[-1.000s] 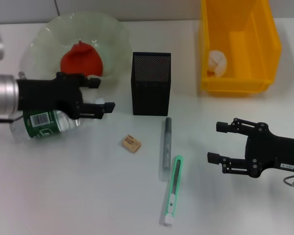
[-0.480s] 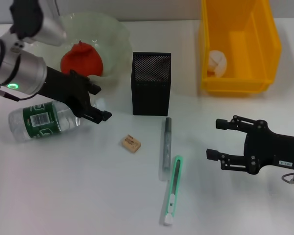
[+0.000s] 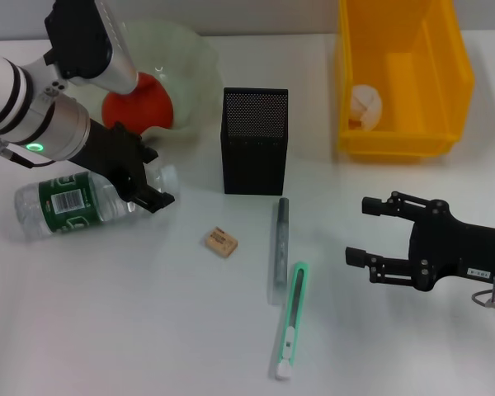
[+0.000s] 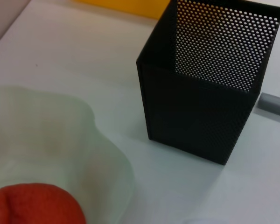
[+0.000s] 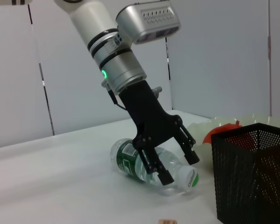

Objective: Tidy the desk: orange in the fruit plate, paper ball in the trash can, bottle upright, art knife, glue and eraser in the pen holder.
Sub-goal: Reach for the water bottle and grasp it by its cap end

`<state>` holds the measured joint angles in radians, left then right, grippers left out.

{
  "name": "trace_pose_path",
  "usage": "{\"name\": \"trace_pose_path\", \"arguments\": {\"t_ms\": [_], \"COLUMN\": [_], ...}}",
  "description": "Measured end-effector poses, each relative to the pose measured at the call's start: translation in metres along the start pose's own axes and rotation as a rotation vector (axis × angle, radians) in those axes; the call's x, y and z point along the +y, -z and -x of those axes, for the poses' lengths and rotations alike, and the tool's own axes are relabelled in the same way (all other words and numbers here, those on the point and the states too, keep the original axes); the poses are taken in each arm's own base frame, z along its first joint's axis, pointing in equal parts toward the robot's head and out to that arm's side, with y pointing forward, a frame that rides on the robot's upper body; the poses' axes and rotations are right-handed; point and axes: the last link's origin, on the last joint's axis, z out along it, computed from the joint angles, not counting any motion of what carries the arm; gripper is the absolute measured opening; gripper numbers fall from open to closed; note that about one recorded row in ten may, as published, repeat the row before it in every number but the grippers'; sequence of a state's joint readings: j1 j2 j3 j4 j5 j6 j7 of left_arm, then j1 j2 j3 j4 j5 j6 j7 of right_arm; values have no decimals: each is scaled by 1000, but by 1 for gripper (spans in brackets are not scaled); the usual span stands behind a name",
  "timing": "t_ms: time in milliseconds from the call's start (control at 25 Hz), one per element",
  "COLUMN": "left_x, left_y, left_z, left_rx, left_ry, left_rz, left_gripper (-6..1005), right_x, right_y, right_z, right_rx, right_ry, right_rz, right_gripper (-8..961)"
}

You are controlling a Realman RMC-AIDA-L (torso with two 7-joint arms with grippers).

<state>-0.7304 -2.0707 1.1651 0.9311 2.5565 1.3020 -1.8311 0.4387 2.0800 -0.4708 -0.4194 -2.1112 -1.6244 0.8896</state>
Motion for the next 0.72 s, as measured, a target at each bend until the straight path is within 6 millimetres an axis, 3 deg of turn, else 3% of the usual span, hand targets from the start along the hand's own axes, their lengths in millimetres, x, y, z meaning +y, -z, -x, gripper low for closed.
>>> {"name": "trace_pose_path", "arguments": {"t_ms": [240, 720], "left_x": [3, 7], "left_y": [-6, -11], "left_z": [0, -4], "left_rx": [-20, -25], "left_ry": [-33, -73], "left_rz": [-1, -22], "left_gripper": [799, 512], "right_x": [0, 0], "right_y": [0, 0], "right_z": [0, 0], "right_rx": [-1, -1], "right_ry": [-2, -2], "right_rz": [-2, -2], "right_gripper": [799, 799]}}
